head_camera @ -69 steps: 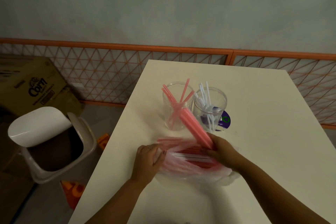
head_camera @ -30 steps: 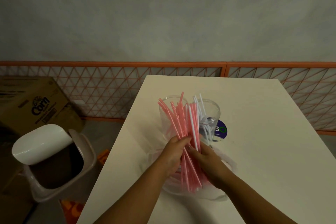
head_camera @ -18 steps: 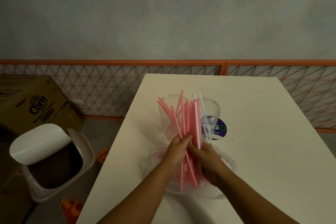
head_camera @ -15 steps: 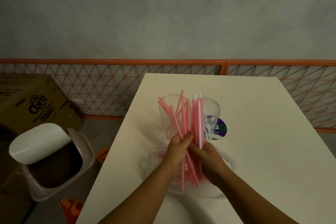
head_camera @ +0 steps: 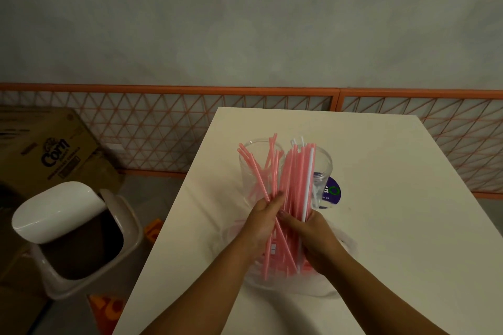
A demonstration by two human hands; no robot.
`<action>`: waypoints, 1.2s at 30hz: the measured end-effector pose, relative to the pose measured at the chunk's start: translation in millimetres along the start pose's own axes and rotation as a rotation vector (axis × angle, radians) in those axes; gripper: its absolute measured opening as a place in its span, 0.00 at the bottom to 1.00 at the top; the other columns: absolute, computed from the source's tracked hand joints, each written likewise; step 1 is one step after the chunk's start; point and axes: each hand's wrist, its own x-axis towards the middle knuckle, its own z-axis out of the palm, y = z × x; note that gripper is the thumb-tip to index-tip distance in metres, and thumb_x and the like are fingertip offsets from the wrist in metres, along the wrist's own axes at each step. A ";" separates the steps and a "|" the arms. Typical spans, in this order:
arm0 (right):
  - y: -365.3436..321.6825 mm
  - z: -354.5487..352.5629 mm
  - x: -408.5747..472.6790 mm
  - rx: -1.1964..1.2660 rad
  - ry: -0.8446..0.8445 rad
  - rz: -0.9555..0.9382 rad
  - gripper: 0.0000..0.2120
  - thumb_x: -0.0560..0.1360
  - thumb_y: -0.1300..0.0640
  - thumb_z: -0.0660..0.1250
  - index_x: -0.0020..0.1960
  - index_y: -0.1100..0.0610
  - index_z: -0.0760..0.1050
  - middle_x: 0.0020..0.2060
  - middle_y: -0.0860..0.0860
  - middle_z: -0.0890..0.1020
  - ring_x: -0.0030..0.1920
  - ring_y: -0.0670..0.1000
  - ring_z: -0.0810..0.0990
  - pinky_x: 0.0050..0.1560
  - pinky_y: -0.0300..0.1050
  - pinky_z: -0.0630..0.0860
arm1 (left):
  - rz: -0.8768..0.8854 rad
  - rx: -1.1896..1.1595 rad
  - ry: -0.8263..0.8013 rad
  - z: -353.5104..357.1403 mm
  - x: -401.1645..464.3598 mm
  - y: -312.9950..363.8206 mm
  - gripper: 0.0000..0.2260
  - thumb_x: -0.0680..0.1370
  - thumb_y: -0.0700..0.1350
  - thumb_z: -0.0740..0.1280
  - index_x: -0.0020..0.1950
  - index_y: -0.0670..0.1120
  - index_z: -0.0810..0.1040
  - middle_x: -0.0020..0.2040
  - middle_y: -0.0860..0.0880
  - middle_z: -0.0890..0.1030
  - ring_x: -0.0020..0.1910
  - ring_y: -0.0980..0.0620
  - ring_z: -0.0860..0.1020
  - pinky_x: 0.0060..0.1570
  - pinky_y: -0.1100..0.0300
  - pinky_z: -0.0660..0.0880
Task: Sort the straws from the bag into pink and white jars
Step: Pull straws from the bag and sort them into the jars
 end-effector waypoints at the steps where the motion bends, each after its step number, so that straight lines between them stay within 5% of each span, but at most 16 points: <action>1: 0.0 0.3 0.0 -0.002 0.015 -0.006 0.07 0.71 0.58 0.69 0.47 0.51 0.75 0.39 0.53 0.84 0.37 0.51 0.85 0.35 0.40 0.81 | 0.035 0.015 -0.004 -0.1 -0.3 0.9 0.14 0.79 0.51 0.60 0.62 0.48 0.73 0.53 0.48 0.81 0.52 0.51 0.80 0.52 0.57 0.78; 5: -1.2 1.3 3.6 -0.129 0.065 -0.049 0.05 0.74 0.57 0.67 0.46 0.48 0.74 0.40 0.52 0.84 0.37 0.48 0.85 0.34 0.36 0.79 | 0.158 0.128 0.049 -1.3 4.3 2.2 0.07 0.76 0.41 0.66 0.53 0.49 0.78 0.48 0.49 0.82 0.52 0.48 0.81 0.51 0.59 0.79; 11: -3.3 2.1 5.2 -0.077 0.054 -0.055 0.06 0.73 0.57 0.68 0.44 0.47 0.74 0.40 0.53 0.83 0.38 0.50 0.85 0.35 0.37 0.80 | 0.167 0.051 0.129 -0.5 7.8 5.0 0.08 0.77 0.44 0.65 0.55 0.46 0.79 0.49 0.46 0.83 0.51 0.47 0.81 0.54 0.51 0.79; 18: -1.0 -2.9 8.2 0.046 0.038 -0.009 0.07 0.73 0.60 0.67 0.49 0.50 0.74 0.43 0.55 0.83 0.40 0.51 0.85 0.37 0.39 0.80 | 0.138 -0.026 0.116 -3.8 16.0 6.6 0.05 0.77 0.41 0.66 0.50 0.48 0.80 0.46 0.49 0.83 0.49 0.49 0.82 0.54 0.52 0.78; 24: -0.4 -9.0 16.4 0.008 0.105 0.000 0.11 0.72 0.61 0.68 0.54 0.63 0.77 0.40 0.57 0.84 0.38 0.53 0.85 0.36 0.41 0.80 | 0.168 -0.116 0.064 -4.7 29.0 25.8 0.07 0.78 0.40 0.63 0.51 0.43 0.80 0.47 0.47 0.84 0.47 0.50 0.83 0.47 0.56 0.80; 30: -1.4 -15.8 19.8 0.062 -0.001 -0.009 0.11 0.75 0.64 0.64 0.57 0.62 0.75 0.43 0.58 0.85 0.43 0.53 0.85 0.41 0.42 0.80 | 0.351 -0.363 0.055 -14.9 55.0 85.9 0.05 0.78 0.37 0.61 0.49 0.39 0.77 0.41 0.46 0.85 0.43 0.48 0.84 0.47 0.58 0.81; 36: -6.2 -18.2 25.1 0.026 -0.082 -0.052 0.12 0.76 0.65 0.62 0.59 0.59 0.71 0.40 0.54 0.84 0.39 0.52 0.82 0.42 0.43 0.79 | 0.599 -0.189 0.283 -25.3 86.1 122.9 0.04 0.79 0.41 0.63 0.46 0.48 0.75 0.37 0.52 0.83 0.42 0.52 0.83 0.55 0.55 0.77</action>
